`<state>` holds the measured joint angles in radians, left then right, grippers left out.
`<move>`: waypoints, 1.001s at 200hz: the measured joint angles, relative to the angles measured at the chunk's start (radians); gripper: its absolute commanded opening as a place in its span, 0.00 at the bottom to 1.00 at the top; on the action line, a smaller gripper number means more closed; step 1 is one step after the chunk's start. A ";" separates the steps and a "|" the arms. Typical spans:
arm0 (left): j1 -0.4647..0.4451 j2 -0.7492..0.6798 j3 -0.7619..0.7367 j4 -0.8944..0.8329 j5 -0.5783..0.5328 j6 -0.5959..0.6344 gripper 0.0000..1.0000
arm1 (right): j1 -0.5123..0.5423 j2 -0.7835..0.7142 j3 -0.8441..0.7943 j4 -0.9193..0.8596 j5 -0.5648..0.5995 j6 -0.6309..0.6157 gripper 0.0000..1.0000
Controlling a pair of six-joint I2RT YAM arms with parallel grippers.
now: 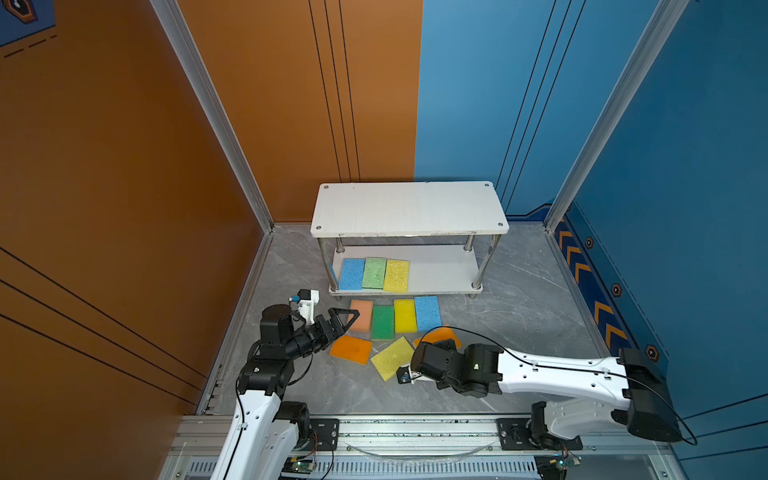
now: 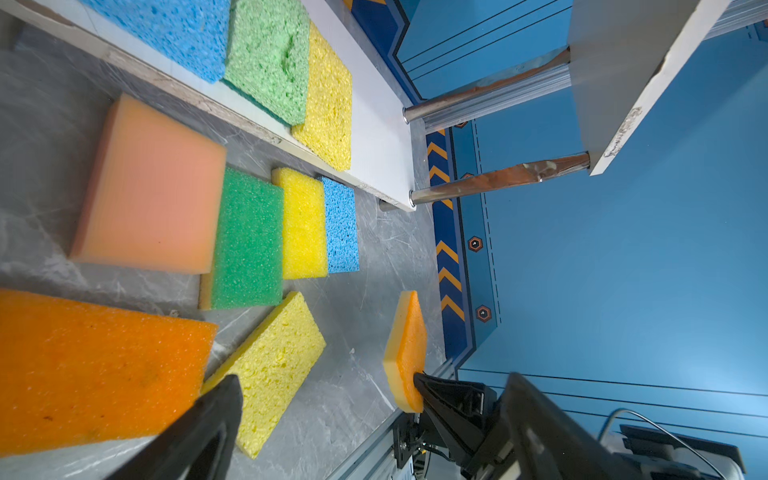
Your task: Place and organize the cleaning sponges onto the shelf
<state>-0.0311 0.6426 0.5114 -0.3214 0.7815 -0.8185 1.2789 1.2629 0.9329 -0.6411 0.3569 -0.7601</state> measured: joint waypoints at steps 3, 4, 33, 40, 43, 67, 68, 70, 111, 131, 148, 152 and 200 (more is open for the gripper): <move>0.000 0.006 0.000 0.005 0.006 -0.002 0.99 | -0.002 -0.015 -0.003 0.007 -0.018 -0.020 0.00; 0.000 0.009 -0.001 0.009 0.008 -0.004 0.99 | -0.002 -0.021 -0.005 0.011 -0.026 -0.029 0.00; -0.013 0.061 -0.018 0.076 0.046 -0.042 1.00 | -0.003 -0.101 -0.028 0.050 -0.158 -0.200 0.00; -0.024 0.072 -0.022 0.091 0.050 -0.050 0.99 | -0.003 -0.106 -0.031 0.051 -0.175 -0.232 0.00; -0.030 0.079 -0.023 0.097 0.051 -0.056 0.99 | -0.002 -0.108 -0.032 0.051 -0.181 -0.248 0.00; -0.100 0.141 -0.026 0.177 0.064 -0.100 0.97 | 0.000 -0.108 -0.033 0.054 -0.209 -0.344 0.00; -0.103 0.143 -0.026 0.179 0.064 -0.102 0.97 | 0.000 -0.108 -0.033 0.055 -0.210 -0.347 0.00; -0.113 0.153 -0.027 0.189 0.066 -0.109 0.96 | 0.000 -0.108 -0.033 0.057 -0.212 -0.356 0.00; -0.291 0.343 -0.025 0.315 0.068 -0.165 0.91 | 0.009 -0.106 -0.032 0.089 -0.224 -0.467 0.00; -0.373 0.432 -0.004 0.340 0.068 -0.174 0.88 | 0.017 -0.100 -0.032 0.101 -0.224 -0.502 0.00; -0.415 0.484 0.017 0.370 0.067 -0.179 0.87 | 0.018 -0.097 -0.032 0.109 -0.224 -0.525 0.00; -0.423 0.497 0.021 0.383 0.068 -0.185 0.87 | 0.018 -0.096 -0.032 0.111 -0.224 -0.528 0.00; -0.520 0.620 0.081 0.508 0.068 -0.231 0.71 | 0.018 -0.074 -0.027 0.143 -0.223 -0.551 0.00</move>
<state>-0.5507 1.2625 0.5926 0.1864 0.8497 -1.0492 1.2972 1.1893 0.9062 -0.4976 0.1341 -1.3109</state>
